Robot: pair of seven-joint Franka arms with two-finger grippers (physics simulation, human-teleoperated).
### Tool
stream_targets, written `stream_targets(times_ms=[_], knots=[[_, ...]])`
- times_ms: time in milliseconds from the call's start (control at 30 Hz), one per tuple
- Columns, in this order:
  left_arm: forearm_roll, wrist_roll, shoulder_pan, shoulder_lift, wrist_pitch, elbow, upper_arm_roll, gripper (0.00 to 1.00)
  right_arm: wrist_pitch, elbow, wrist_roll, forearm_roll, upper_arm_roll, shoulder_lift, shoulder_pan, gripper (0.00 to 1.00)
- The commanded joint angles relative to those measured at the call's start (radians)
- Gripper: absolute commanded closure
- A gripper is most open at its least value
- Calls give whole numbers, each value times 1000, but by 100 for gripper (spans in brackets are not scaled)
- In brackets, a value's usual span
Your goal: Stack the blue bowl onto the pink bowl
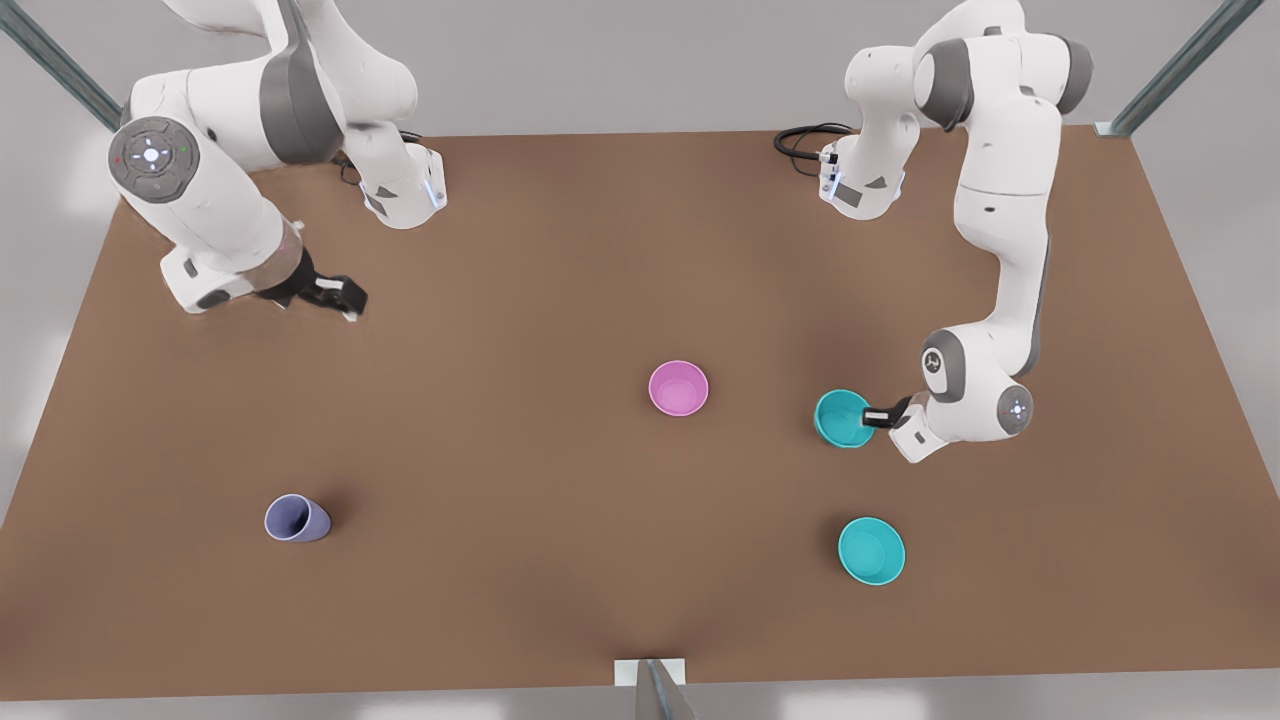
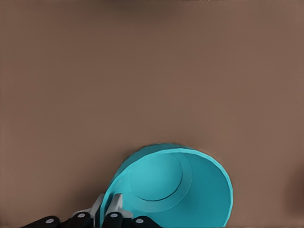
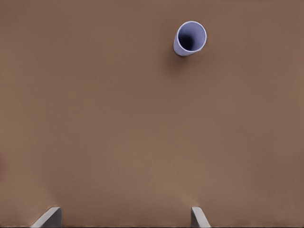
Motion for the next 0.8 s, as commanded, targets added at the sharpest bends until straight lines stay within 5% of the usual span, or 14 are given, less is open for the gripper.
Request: stream_targets(times_ms=[0,133,267,333,767], knots=[[-5,-45,-28,-33,4,7,17,79,-130,-32,-457,-20,-2,-46,0,0],[-3,-445,-223,-174,-98,25,12,79,-118,-22,-457,-24,-3,-29,-2,0],[-3,-708,-430,-119,-101,103,11,79,-135,133,-445,-29,-2,78,-5,0],[0,-792,-515,-59,-101,149,11,79,-158,155,-451,-38,-83,64,80,0],[47,-886,-510,27,-96,220,11,79,-145,99,-439,-40,-103,40,98,0]])
